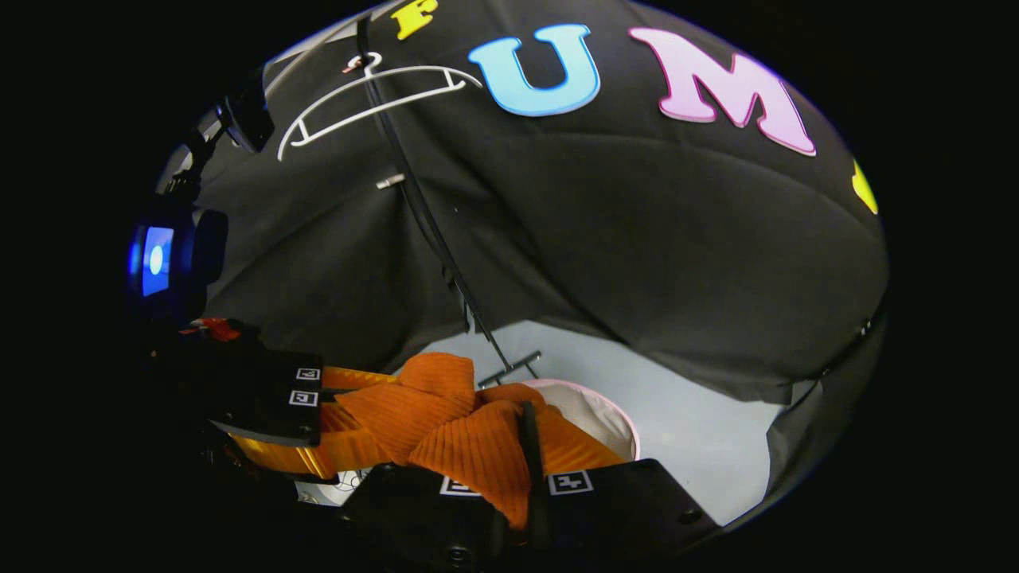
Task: Grasp the clothes on the hanger with both hands and then place them into the laundry hamper below.
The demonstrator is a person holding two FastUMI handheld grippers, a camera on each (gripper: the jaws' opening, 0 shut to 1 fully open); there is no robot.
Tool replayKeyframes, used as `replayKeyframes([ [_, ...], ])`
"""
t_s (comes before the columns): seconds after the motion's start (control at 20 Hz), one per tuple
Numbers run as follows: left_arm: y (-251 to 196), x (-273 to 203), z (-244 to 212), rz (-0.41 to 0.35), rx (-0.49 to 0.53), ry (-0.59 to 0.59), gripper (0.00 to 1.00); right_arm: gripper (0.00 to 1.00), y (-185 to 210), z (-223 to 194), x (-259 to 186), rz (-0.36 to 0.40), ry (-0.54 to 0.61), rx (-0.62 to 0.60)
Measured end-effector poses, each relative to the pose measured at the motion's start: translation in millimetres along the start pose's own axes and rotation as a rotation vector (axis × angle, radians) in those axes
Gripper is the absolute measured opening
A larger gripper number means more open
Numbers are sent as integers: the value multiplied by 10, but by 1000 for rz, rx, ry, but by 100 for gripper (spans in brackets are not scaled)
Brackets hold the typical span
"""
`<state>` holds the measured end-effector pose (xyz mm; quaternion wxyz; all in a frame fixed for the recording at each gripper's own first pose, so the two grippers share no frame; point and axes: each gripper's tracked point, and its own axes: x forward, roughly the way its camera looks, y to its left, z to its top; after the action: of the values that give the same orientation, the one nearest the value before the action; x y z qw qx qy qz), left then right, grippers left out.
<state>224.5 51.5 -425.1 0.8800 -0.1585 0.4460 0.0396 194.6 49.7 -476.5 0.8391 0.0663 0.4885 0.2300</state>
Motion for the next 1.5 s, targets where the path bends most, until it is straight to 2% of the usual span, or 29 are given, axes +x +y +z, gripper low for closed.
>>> replayKeyframes([
  [0.3,-35,49,-168,-13,-200,150,6,20,-126,-308,201,-51,124,116],
  [0.35,-45,49,-162,-12,-204,156,4,20,-141,-324,207,-57,132,116],
  [0.5,-16,52,-154,-9,-203,159,6,20,-145,-311,223,-60,143,131],
  [0.6,-6,44,-138,-2,-188,153,12,20,-178,-306,239,-59,147,128],
  [0.65,16,70,-145,10,-180,153,8,20,-207,-304,246,-62,149,124],
  [0.7,74,29,-151,36,-166,155,13,20,-248,-303,212,-78,154,114],
  [0.8,348,12,-198,160,-88,165,56,50,-438,-322,230,-122,155,89],
  [0.85,437,25,-266,179,-82,171,77,67,-534,-362,224,-138,159,92],
  [0.9,426,-29,-183,157,-113,167,99,83,-510,-340,183,-124,162,120],
  [0.95,353,1,-146,125,-151,158,96,100,-477,-370,217,-115,161,154],
  [1.0,308,-4,-116,113,-174,153,93,99,-480,-367,185,-116,159,165],
  [1.15,368,1,-219,133,-174,161,96,99,-497,-429,159,-118,164,157],
  [1.5,253,-141,-275,104,-188,135,96,99,-430,-357,32,-113,128,164],
])
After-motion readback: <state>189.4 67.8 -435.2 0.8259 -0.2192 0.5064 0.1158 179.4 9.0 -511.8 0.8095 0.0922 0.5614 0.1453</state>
